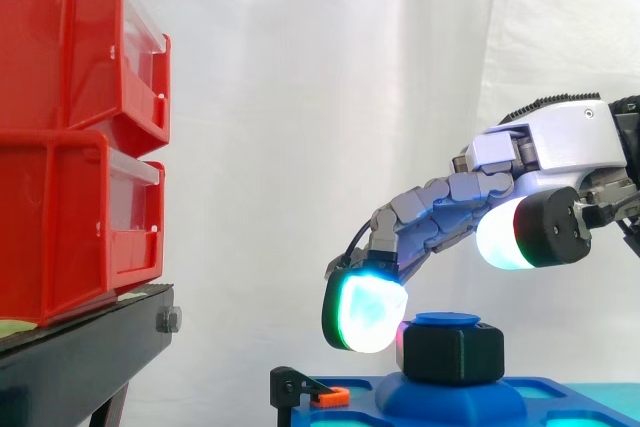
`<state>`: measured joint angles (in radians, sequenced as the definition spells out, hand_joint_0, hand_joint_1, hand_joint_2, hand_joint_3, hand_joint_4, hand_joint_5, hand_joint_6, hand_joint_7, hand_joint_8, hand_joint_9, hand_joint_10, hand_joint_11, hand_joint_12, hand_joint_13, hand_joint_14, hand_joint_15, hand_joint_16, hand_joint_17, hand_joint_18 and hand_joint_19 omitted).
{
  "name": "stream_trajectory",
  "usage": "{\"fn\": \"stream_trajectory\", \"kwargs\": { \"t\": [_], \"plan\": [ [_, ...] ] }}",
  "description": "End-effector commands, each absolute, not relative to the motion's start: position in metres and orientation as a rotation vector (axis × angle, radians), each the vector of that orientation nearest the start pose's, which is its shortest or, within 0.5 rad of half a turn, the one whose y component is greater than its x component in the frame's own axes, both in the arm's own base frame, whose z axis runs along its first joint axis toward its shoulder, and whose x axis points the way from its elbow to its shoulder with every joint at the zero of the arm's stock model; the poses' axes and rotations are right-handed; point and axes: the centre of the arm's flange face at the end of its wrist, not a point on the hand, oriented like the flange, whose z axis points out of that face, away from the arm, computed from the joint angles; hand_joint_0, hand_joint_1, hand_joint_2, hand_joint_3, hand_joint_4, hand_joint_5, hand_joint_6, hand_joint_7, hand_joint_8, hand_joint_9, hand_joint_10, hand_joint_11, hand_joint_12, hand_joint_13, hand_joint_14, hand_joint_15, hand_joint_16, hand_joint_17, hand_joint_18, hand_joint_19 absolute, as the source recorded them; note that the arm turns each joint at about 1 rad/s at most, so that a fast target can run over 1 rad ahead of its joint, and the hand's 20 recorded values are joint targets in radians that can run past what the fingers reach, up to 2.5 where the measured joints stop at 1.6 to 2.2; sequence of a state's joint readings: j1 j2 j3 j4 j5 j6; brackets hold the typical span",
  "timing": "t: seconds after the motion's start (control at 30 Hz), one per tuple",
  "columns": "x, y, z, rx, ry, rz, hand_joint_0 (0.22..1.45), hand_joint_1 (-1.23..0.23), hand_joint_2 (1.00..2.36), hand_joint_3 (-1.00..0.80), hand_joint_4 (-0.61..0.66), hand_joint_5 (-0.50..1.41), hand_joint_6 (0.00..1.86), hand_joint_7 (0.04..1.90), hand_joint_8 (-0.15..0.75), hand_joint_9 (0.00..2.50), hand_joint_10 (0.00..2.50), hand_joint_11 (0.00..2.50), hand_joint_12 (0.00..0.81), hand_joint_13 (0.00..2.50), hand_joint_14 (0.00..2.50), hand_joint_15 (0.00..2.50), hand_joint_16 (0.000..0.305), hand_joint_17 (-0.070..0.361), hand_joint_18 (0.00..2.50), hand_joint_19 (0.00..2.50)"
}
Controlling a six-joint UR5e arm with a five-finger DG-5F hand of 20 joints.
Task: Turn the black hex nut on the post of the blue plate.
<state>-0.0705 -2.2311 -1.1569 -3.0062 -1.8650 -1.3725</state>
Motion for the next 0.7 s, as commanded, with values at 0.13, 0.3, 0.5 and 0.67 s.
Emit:
{"fn": "stream_trajectory", "kwargs": {
  "t": [0.13, 0.3, 0.5, 0.67],
  "plan": [
    [0.711, -0.171, 0.294, -0.005, 1.684, 0.348, 0.49, -0.25, 1.00, -0.50, 0.32, -0.15, 0.50, 0.96, 0.277, 0.40, 0.00, 0.00, 0.355, 0.27, 0.00, 0.02, 0.053, 0.120, 0.33, 0.37],
    [0.707, -0.182, 0.294, -0.016, 1.679, 0.347, 0.49, -0.25, 1.00, -0.50, 0.32, -0.15, 0.50, 0.96, 0.278, 0.40, 0.00, 0.00, 0.354, 0.27, 0.00, 0.02, 0.053, 0.120, 0.34, 0.37],
    [0.703, -0.194, 0.296, -0.022, 1.678, 0.354, 0.49, -0.25, 1.00, -0.50, 0.32, -0.15, 0.50, 0.96, 0.278, 0.40, 0.00, 0.00, 0.355, 0.27, 0.00, 0.02, 0.054, 0.121, 0.34, 0.37],
    [0.704, -0.198, 0.303, -0.022, 1.678, 0.354, 0.49, -0.25, 1.00, -0.50, 0.32, -0.15, 0.50, 0.95, 0.279, 0.40, 0.00, 0.00, 0.356, 0.27, 0.00, 0.02, 0.053, 0.120, 0.34, 0.37]
  ]
}}
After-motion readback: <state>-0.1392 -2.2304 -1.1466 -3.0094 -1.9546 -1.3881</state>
